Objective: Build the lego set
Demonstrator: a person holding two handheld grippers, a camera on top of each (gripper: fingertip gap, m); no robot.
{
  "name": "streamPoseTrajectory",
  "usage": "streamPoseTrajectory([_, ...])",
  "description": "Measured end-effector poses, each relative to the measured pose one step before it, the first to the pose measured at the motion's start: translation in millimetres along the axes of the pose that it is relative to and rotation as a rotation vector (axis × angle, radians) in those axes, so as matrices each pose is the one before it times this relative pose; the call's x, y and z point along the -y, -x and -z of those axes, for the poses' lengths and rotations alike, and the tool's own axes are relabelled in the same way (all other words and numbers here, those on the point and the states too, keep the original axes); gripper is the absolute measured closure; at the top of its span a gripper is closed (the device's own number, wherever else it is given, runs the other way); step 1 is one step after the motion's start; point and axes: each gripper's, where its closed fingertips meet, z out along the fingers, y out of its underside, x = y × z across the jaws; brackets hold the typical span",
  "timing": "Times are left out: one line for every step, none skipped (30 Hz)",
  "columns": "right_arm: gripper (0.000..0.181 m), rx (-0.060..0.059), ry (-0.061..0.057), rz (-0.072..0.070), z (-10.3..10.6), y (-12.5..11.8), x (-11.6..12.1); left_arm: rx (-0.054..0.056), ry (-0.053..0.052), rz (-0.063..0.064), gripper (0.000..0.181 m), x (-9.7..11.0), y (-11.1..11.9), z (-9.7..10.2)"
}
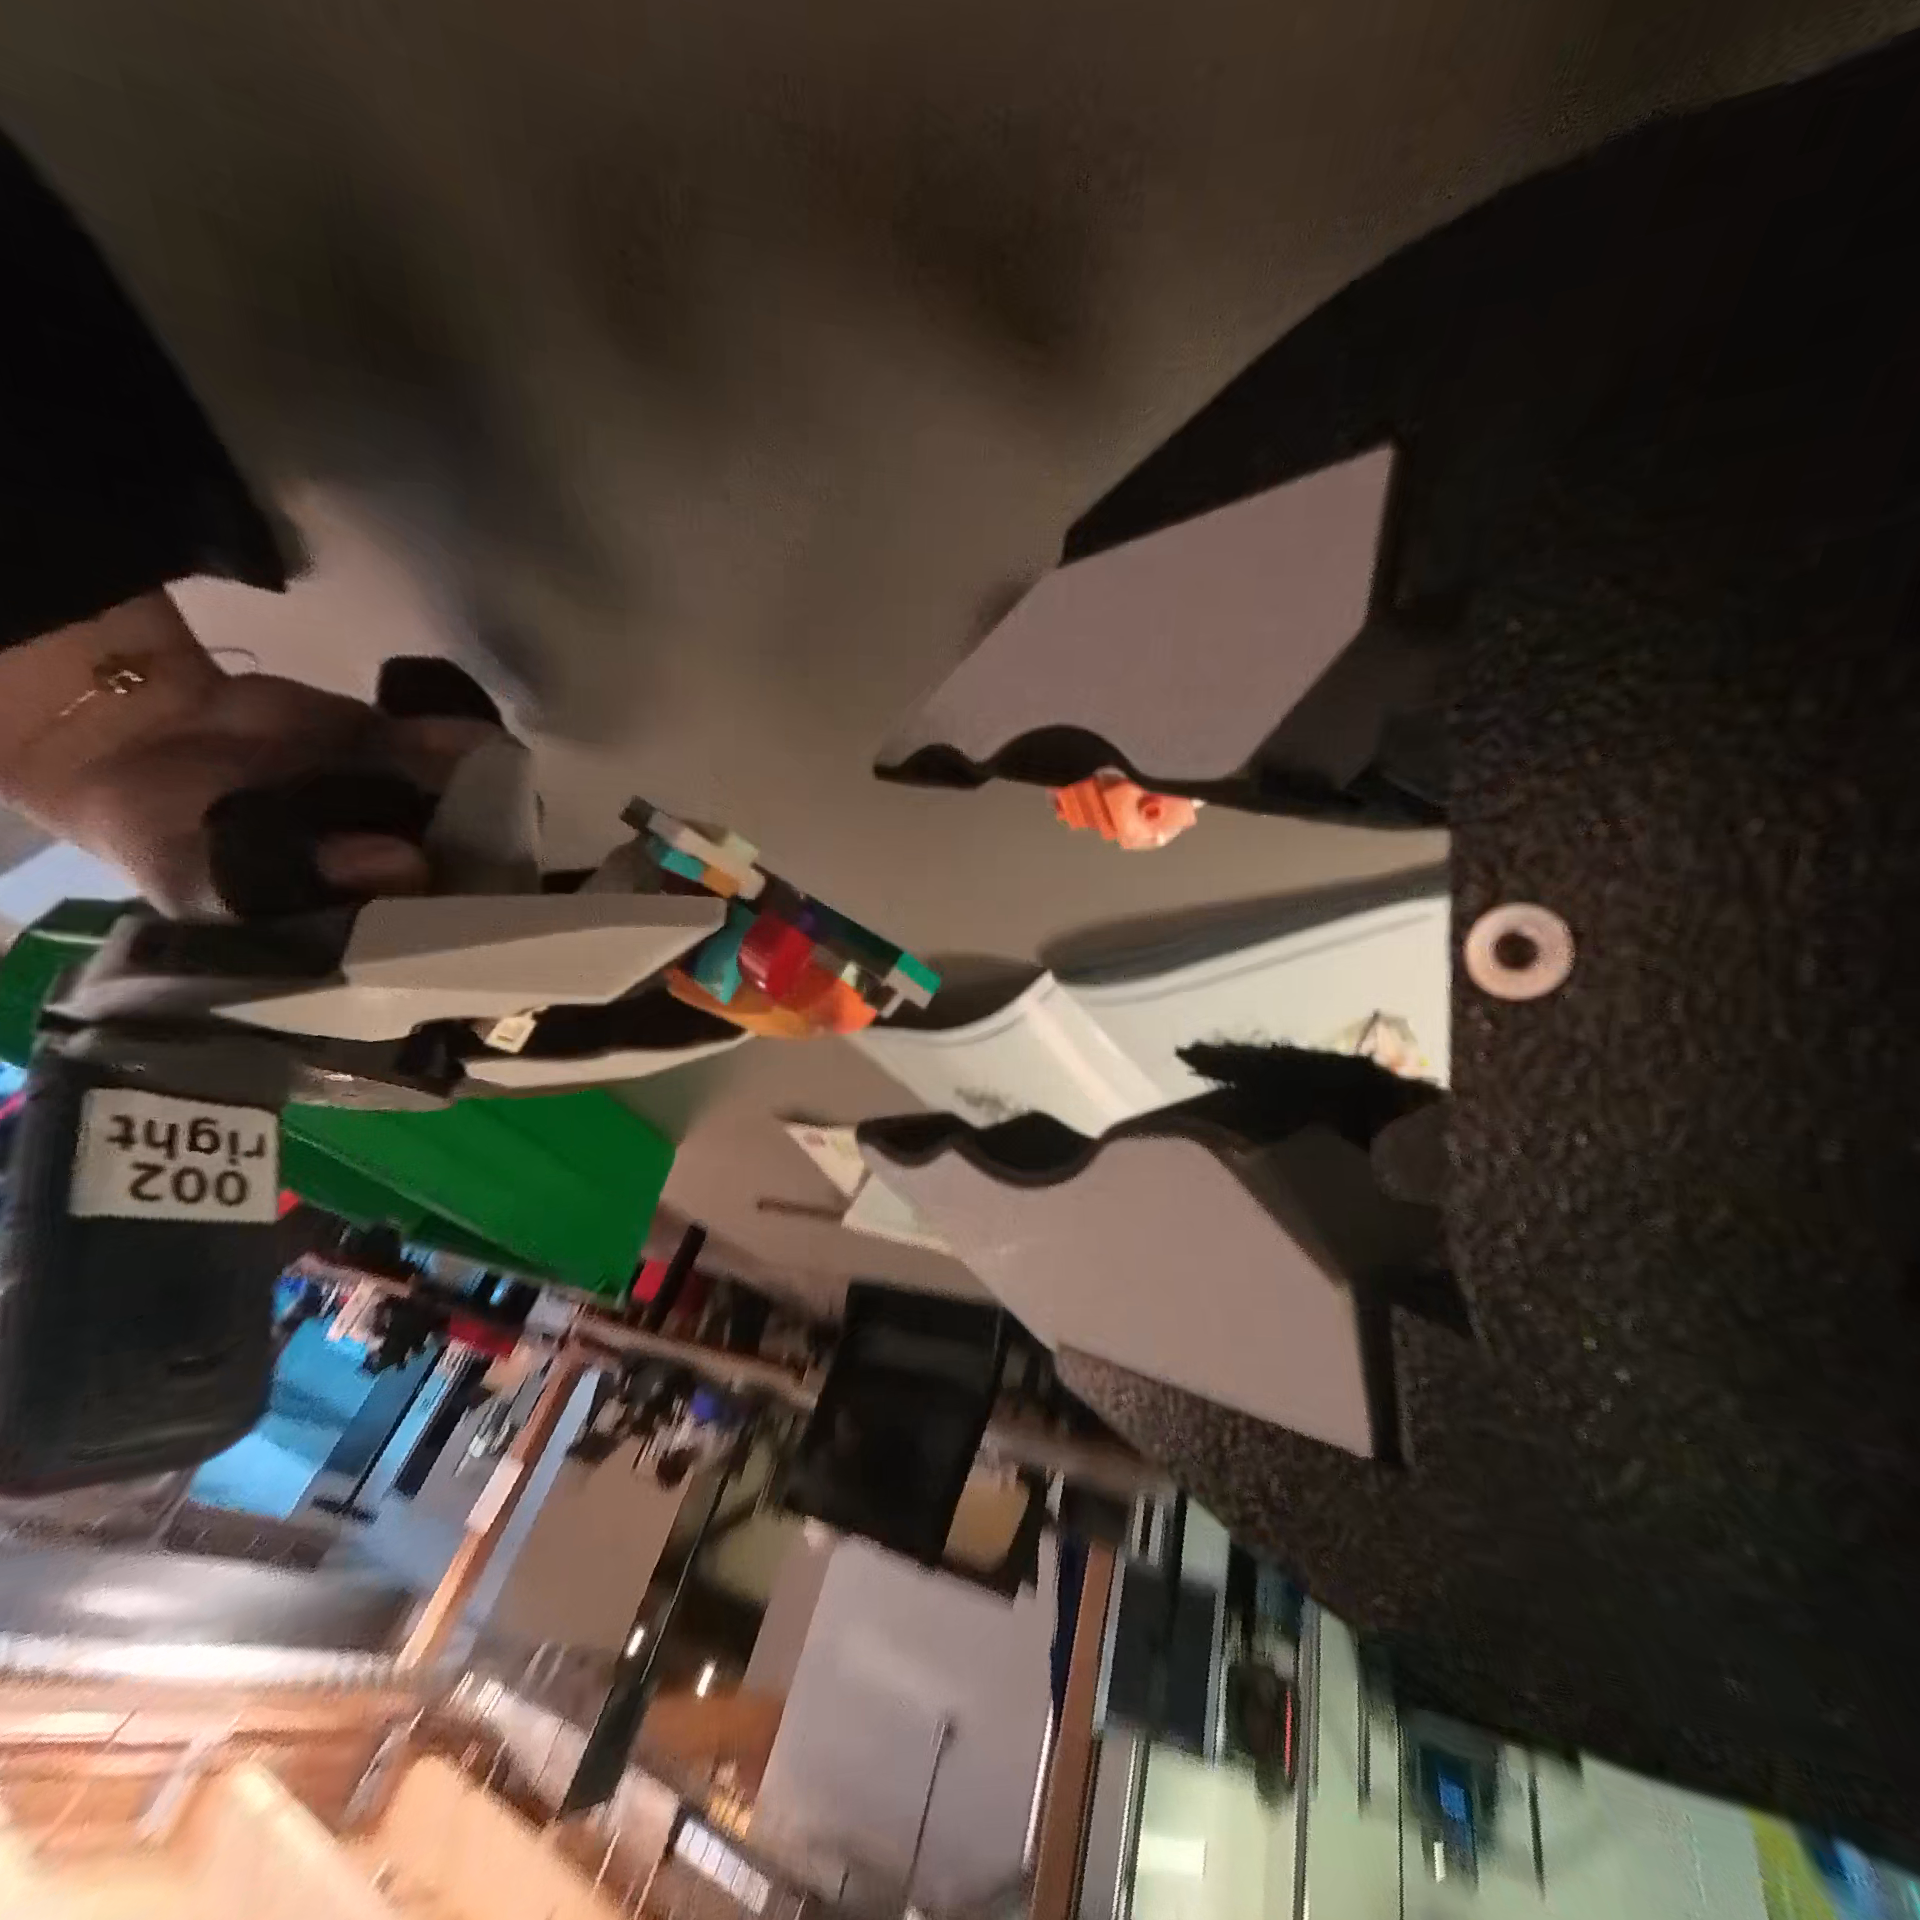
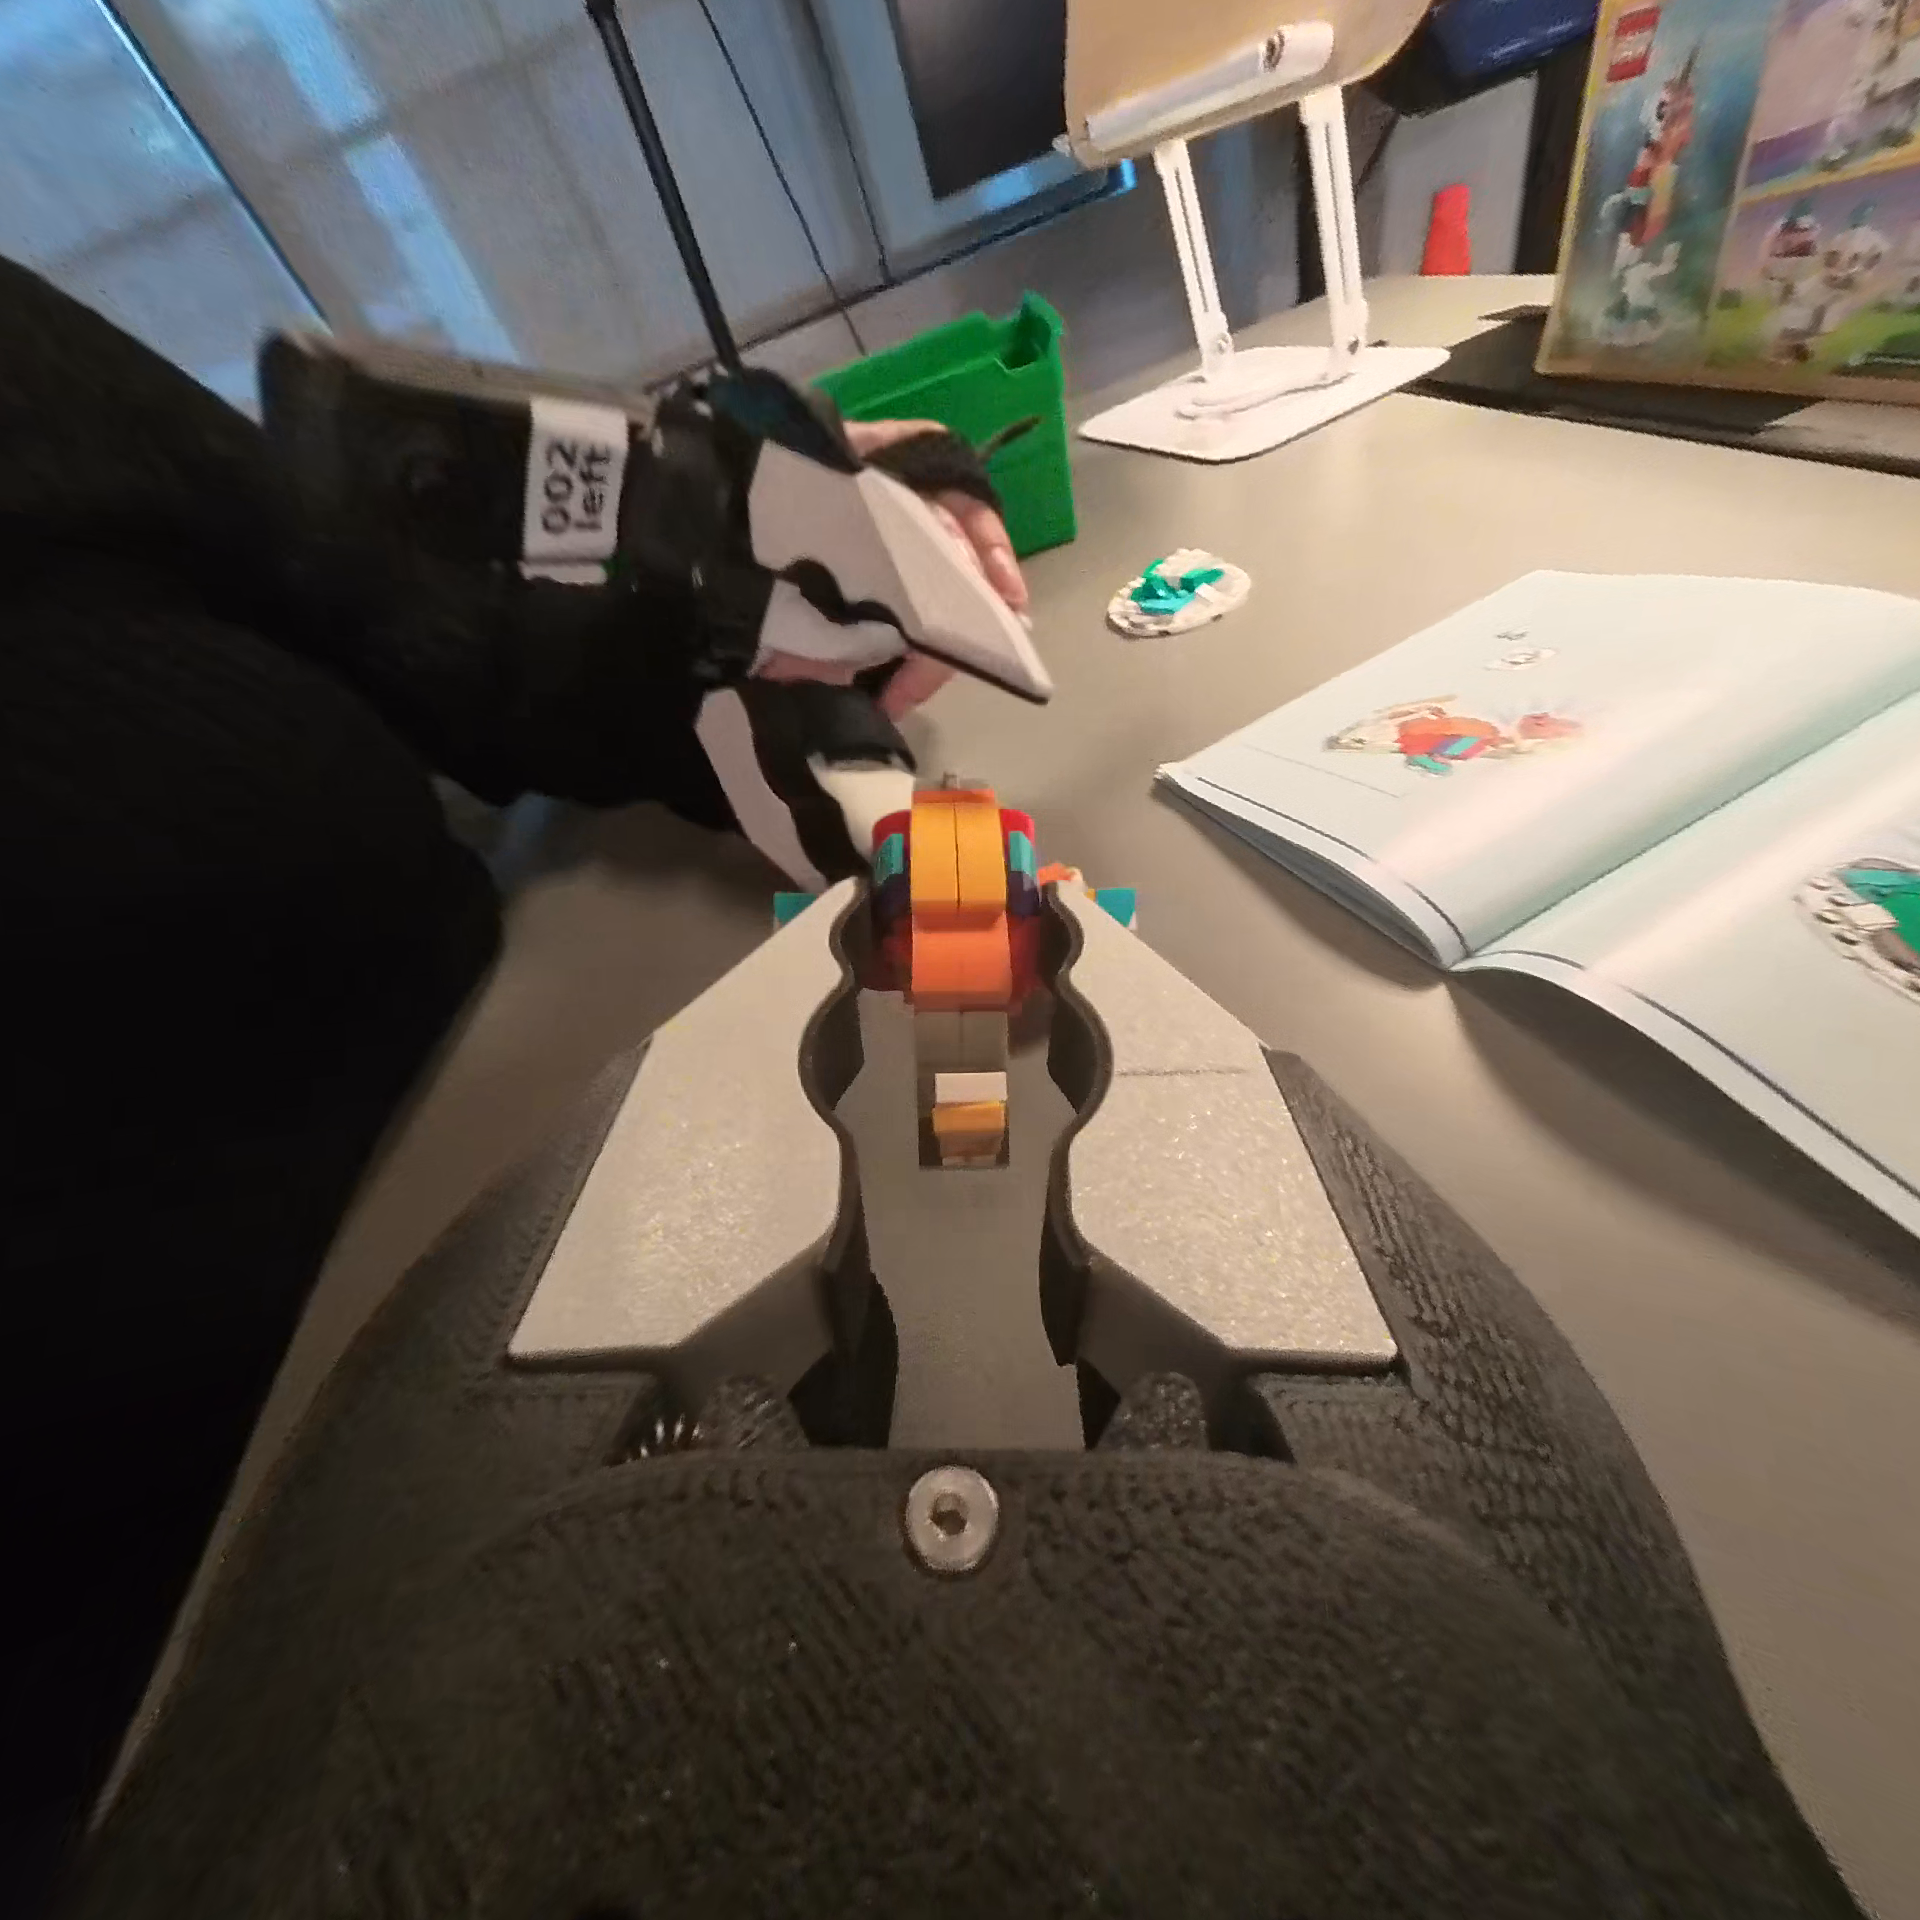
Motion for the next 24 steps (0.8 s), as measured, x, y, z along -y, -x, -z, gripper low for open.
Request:
streamPoseTrajectory([0.151,0.0097,0.0048,-0.0079,-0.25,0.96,-1.42,0.0345,0.0,-0.0601,0.129,0.89,1.64,0.82])
streamPoseTrajectory([0.151,0.0014,0.0118,-0.0005,-0.36,-0.06,-2.39,0.037,-0.0083,-0.0522,0.139,2.48,2.39,1.02])
streamPoseTrajectory([0.151,0.0005,0.0105,-0.0006,-0.25,-0.23,-2.23,0.022,-0.0252,-0.0373,0.147,4.85,0.47,1.36])
streamPoseTrajectory([0.151,0.0064,0.0032,-0.0047,-0.31,0.54,-1.07,0.0055,-0.0273,-0.0134,0.151,5.11,-1.16,0.92])
streamPoseTrajectory([0.151,0.0081,-0.0044,-0.0063,0.04,0.58,0.15,-0.0115,-0.008,0.0062,0.156,1.69,-2.88,-0.51])
streamPoseTrajectory([0.151,0.0039,-0.0069,-0.0048,0.41,0.15,0.73,-0.0067,0.0026,0.002,0.162,-0.51,-2.18,-1.12])
streamPoseTrajectory([0.151,-0.0039,-0.003,-0.0018,0.58,-1.05,0.28,0.0077,0.0055,-0.0044,0.164,-1.34,-0.26,-1.07])
streamPoseTrajectory([0.151,-0.014,0.0018,0.0027,0.39,-2.44,-0.4,-0.002,0.0168,0.0085,0.164,-2.89,-0.67,-1.55])
streamPoseTrajectory([0.151,-0.0233,-0.003,0.0072,0.14,-3.49,0.27,0.0046,0.0241,0.0168,0.165,-4.06,0.73,-1.77])
streamPoseTrajectory([0.151,-0.027,-0.0156,0.0138,0.55,-3.4,2.84,0.0064,0.0222,0.0178,0.165,-4.11,1.16,-1.72])
streamPoseTrajectory([0.147,-0.0324,-0.0271,0.0278,1.8,-3.13,5.66,0.0067,0.0239,0.025,0.165,-4.57,1.29,-1.56])
streamPoseTrajectory([0.135,-0.0495,-0.0275,0.0499,3.21,-4.25,7.0,0.0124,0.0224,0.0261,0.165,-4.43,2.41,-1.47])
streamPoseTrajectory([0.127,-0.0664,-0.0134,0.08,3.7,-5.14,6.25,0.0026,0.0214,0.0261,0.165,-4.18,1.6,-1.38])
streamPoseTrajectory([0.12,-0.077,-0.0031,0.1098,3.61,-4.98,5.7,-0.0001,0.0293,0.0348,0.165,-4.97,1.98,-1.76])
streamPoseTrajectory([0.116,-0.081,0.0025,0.1255,3.09,-4.36,5.46,0.003,0.0292,0.0355,0.165,-4.79,2.6,-1.87])
streamPoseTrajectory([0.114,-0.071,0.0174,0.1239,1.92,-2.72,3.71,-0.0029,0.0176,0.0274,0.165,-2.98,1.6,-1.31])
streamPoseTrajectory([0.112,-0.0526,0.038,0.1145,0.17,-0.49,0.68,-0.0012,0.0169,0.0251,0.166,-2.72,1.66,-1.1])
streamPoseTrajectory([0.111,-0.039,0.051,0.1074,-1.62,1.22,-1.79,0.0056,0.0194,0.0244,0.168,-3.05,2.39,-1.05])
streamPoseTrajectory([0.108,-0.0285,0.0539,0.1011,-3.07,2.65,-2.55,0.0054,0.009,0.019,0.173,-1.39,2.42,-0.1])
streamPoseTrajectory([0.106,-0.0106,0.0533,0.0912,-4.5,4.92,-3.02,-0.0008,0.008,0.0161,0.175,-1.04,1.14,-0.25])
streamPoseTrajectory([0.105,0.0029,0.0476,0.073,-5.34,6.22,-2.89,-0.0038,0.0141,0.0048,0.176,-2.27,0.4,-0.53])
streamPoseTrajectory([0.104,0.014,0.0322,0.048,-5.48,6.94,-1.5,-0.0029,0.0154,-0.0034,0.177,-3.08,-0.17,-0.97])
streamPoseTrajectory([0.104,0.0241,0.017,0.0199,-5.2,7.14,-0.56,-0.0145,0.0057,-0.0047,0.177,-2.33,-2.31,-0.93])
streamPoseTrajectory([0.104,0.0254,0.0104,-0.0003,-4.66,5.85,-0.8,-0.0052,-0.0037,0.0025,0.177,-0.84,-1.3,-0.28])
